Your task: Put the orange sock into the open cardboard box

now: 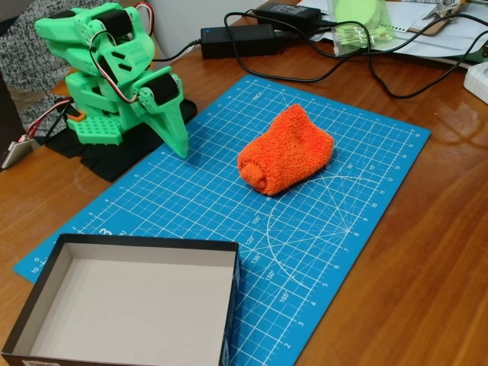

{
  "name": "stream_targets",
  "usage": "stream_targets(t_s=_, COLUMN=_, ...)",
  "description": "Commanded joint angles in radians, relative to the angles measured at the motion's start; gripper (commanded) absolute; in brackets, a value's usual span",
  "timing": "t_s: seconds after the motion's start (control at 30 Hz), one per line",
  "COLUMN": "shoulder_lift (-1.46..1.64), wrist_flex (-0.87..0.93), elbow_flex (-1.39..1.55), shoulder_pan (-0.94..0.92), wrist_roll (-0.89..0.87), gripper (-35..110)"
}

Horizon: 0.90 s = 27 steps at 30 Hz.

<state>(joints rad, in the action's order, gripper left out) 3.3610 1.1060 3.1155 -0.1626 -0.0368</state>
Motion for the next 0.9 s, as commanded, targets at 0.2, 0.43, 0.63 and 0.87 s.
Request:
stream_targets(t_s=0.2, shoulder_lift=-0.163, wrist_flex=-0.124, elbow_flex=-0.173, shoulder_pan=-0.003, wrist_roll=-0.063, gripper=1)
stream_targets(t_s=0.43, shoulder_lift=-0.853, wrist_flex=-0.325, elbow_flex=-0.511, shoulder_pan=0.273, wrist_roll=-0.216, gripper=14)
stream_targets(t_s=0.63, shoulder_lift=-1.339, wrist_flex=-0.471, elbow_flex=-0.732, shoulder_pan=0.368, wrist_roll=-0.356, gripper=19)
stream_targets(t_s=0.87, shoulder_lift=-1.551, wrist_flex=-0.548, elbow_flex=-0.870, shoulder_pan=0.359, wrist_roll=-0.348, gripper=25)
